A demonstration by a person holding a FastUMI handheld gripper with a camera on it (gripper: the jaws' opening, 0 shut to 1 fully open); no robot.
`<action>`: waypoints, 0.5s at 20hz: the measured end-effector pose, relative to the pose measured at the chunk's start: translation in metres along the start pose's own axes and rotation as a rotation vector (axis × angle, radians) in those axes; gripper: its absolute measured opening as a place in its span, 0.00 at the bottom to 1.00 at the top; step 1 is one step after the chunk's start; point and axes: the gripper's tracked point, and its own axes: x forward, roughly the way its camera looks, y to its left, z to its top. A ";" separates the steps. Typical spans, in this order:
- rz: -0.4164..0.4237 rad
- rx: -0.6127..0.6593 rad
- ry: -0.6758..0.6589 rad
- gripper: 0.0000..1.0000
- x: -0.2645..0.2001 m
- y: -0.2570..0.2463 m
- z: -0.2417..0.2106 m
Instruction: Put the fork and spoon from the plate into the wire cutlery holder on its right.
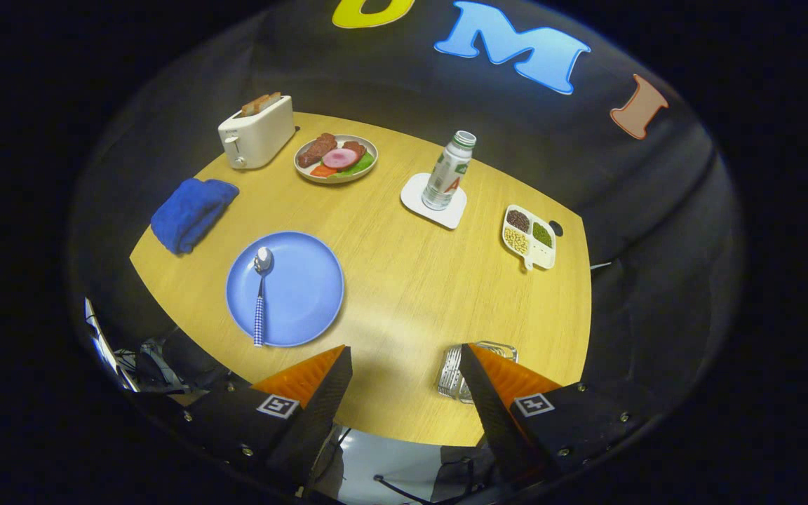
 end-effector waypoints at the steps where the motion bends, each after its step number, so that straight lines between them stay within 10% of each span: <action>1: 0.011 -0.003 -0.014 0.96 0.002 0.013 0.006; 10: 0.108 -0.059 -0.025 0.96 0.023 0.101 0.027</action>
